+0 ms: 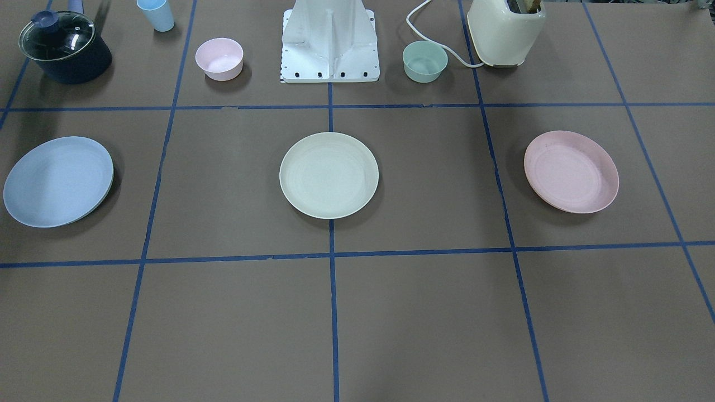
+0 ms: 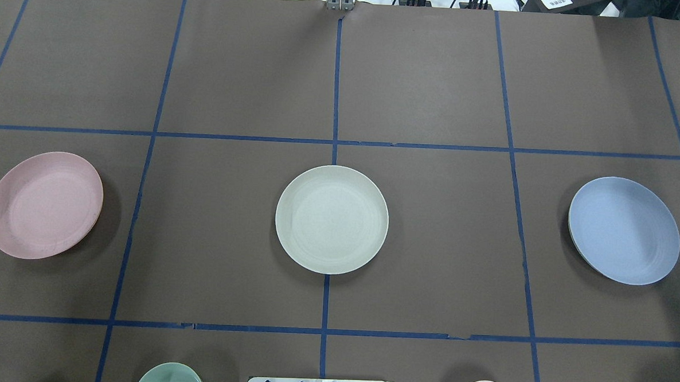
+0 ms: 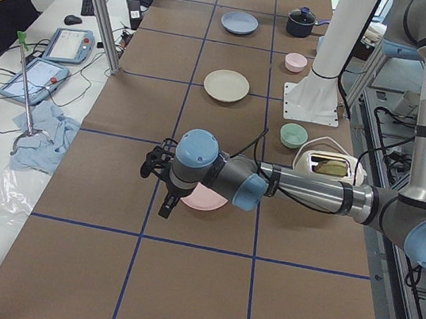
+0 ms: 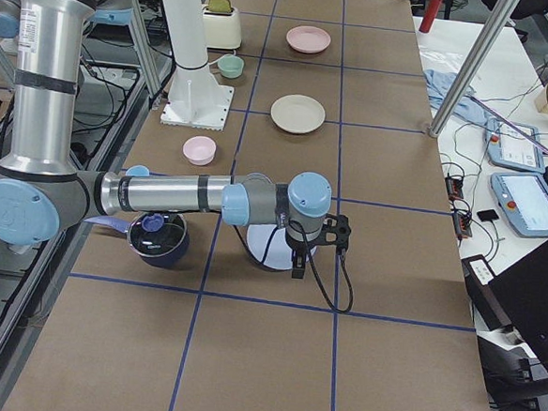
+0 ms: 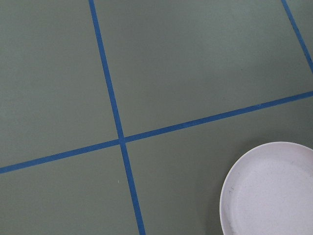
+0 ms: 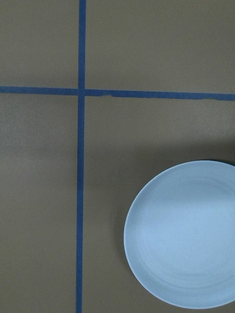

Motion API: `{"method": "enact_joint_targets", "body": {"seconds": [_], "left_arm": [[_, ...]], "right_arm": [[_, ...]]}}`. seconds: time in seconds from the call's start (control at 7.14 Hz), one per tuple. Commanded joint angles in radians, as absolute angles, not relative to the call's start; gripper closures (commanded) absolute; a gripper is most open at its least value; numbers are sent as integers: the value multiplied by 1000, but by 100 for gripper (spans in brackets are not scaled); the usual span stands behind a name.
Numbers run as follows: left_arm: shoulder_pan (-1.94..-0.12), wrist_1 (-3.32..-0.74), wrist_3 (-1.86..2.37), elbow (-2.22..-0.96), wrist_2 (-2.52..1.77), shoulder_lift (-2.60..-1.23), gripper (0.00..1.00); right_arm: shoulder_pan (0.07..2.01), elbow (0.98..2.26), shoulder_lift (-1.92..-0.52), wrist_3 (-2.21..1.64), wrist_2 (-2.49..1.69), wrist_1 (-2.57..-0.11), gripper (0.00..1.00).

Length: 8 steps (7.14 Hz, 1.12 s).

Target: Stack three plates with pink and blue

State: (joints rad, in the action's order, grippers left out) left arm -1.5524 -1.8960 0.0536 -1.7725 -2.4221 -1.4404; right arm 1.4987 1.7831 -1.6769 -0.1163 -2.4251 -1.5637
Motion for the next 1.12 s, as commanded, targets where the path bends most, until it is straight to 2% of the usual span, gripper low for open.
{"method": "enact_joint_targets", "body": {"seconds": [0.0,0.7,0.98], "left_arm": [[-1549,-1898,54,-1776,-2422,-1448,1],[-1549,-1899,54,-1773,-2424,-1440,1],[-1549,-1899,51,-1772,-2422,-1440,1]], "right_arm": [[1499,1784,-1681,-117,-2407,-1563,0],[1456,1784,-1686,-145,-2414,-1565,0],[1340,1764,-1684,-333,-2378,-1421,1]]}}
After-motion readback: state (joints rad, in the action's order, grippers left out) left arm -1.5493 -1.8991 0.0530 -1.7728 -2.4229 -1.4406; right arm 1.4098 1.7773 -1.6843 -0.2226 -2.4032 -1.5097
